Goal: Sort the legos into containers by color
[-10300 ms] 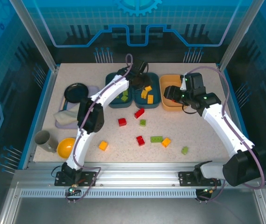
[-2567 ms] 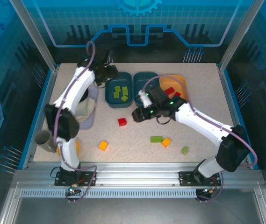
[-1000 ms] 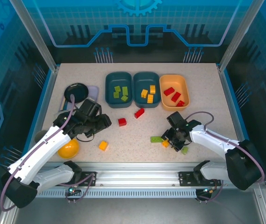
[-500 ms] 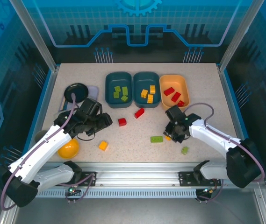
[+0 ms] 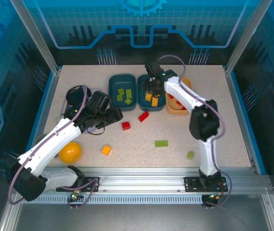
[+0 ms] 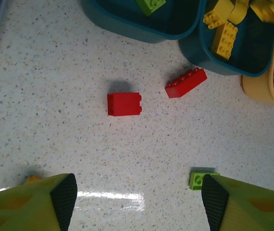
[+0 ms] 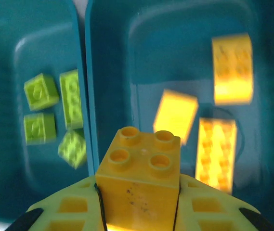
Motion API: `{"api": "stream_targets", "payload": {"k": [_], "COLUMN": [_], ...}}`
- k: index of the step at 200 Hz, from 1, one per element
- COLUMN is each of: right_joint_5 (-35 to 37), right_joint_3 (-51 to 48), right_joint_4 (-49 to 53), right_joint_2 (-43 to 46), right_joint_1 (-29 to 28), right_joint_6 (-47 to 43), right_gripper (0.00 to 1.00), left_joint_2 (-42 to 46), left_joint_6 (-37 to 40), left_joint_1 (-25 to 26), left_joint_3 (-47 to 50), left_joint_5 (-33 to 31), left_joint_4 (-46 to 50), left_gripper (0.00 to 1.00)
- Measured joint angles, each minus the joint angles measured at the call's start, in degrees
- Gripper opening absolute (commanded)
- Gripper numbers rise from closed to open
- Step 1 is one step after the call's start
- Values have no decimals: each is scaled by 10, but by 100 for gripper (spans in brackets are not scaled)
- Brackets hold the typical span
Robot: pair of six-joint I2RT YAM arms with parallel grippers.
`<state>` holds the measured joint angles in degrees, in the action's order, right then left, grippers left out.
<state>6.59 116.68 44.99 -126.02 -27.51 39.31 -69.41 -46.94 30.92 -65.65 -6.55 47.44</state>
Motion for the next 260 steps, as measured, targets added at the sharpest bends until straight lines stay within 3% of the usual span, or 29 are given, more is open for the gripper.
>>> {"api": "stream_targets", "payload": {"k": [40,57,83,101,146,166,203,232,260], "right_joint_5": [-15,-31,-58,-71,-74,-63,-35,-23,-28], "right_joint_3": [246,308,322,323,287,196,-127,-388,-578], "right_joint_4": [59,78,94,99,98,77,-38,-101,-87], "right_joint_2": [-193,-246,-272,-272,-218,-125,176,406,560], "right_joint_1": [37,47,54,54,47,40,20,15,15], "right_joint_6": [-30,-33,-40,-46,-63,-71,-75,-66,-43], "right_gripper": [27,34,52,59,56,54,53,57,67], "left_joint_2": [-24,-34,-49,-57,-75,-94,-171,-259,-337], "left_joint_6": [10,10,10,10,10,22,84,205,322], "left_joint_1": [0,0,0,0,0,0,17,84,157], "left_joint_3": [-2,-4,-7,-7,-12,-21,-67,-120,-153], "left_joint_5": [7,10,16,21,35,54,104,125,117], "left_joint_4": [-14,-15,-15,-15,-16,-26,-39,-40,-37], "left_gripper": [73,73,72,73,73,73,73,74,76]}}
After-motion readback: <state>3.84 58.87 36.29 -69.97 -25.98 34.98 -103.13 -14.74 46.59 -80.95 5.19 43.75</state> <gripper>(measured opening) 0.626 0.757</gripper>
